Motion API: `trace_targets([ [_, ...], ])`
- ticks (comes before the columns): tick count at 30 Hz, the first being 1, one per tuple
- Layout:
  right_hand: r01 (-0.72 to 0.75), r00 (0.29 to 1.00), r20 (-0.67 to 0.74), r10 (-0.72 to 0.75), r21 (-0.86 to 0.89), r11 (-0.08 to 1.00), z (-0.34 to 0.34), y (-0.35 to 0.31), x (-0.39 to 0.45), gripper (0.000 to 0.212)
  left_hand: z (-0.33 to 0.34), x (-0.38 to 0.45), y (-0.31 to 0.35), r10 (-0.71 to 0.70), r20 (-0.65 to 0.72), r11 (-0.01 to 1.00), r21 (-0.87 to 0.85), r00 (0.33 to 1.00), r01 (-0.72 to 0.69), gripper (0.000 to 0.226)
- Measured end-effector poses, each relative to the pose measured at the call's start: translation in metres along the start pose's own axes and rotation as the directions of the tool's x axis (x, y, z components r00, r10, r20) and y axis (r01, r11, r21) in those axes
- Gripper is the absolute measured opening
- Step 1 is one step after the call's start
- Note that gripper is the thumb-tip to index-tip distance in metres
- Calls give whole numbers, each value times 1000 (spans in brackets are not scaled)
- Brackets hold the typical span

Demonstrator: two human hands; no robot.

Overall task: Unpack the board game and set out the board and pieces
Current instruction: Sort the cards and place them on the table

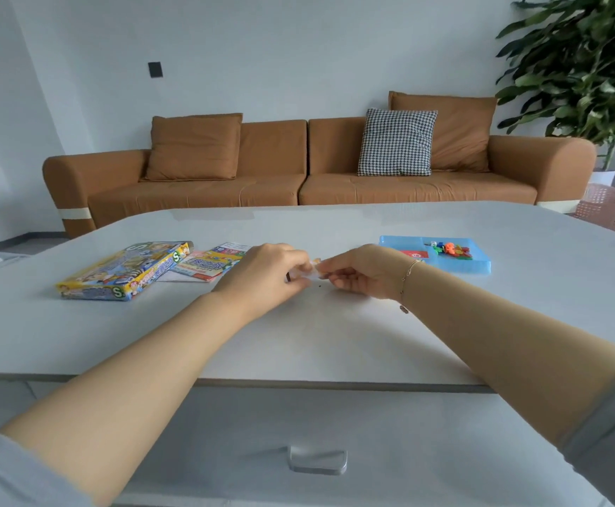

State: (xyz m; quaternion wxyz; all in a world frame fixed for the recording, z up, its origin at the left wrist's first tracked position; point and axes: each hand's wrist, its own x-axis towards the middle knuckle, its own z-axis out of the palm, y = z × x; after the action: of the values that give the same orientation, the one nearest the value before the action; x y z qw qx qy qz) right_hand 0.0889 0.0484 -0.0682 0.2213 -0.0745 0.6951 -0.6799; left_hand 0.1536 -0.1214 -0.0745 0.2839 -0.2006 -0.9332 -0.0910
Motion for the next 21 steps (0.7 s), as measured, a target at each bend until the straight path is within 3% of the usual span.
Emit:
trace_targets([
  [3, 53, 999, 12, -53, -15, 998, 15, 3, -2, 4, -12, -15, -8, -116, 9, 993, 19, 993, 116, 8],
  [7, 204, 970, -100, -220, -145, 968, 24, 11, 0, 16, -26, -42, -26, -315, -21, 946, 72, 949, 315, 8],
  [12, 318, 922, -119, -370, -314, 895, 24, 17, 2, 17, -44, -78, -56, -603, -97, 773, 176, 792, 610, 3],
  [17, 329, 915, -103, -390, -368, 870, 26, 21, 3, 18, -52, -87, -74, -698, -120, 673, 227, 706, 704, 11],
  [21, 340, 911, -94, -400, -375, 863, 26, 22, 3, 18, -50, -84, -72, -700, -122, 643, 321, 704, 695, 12],
])
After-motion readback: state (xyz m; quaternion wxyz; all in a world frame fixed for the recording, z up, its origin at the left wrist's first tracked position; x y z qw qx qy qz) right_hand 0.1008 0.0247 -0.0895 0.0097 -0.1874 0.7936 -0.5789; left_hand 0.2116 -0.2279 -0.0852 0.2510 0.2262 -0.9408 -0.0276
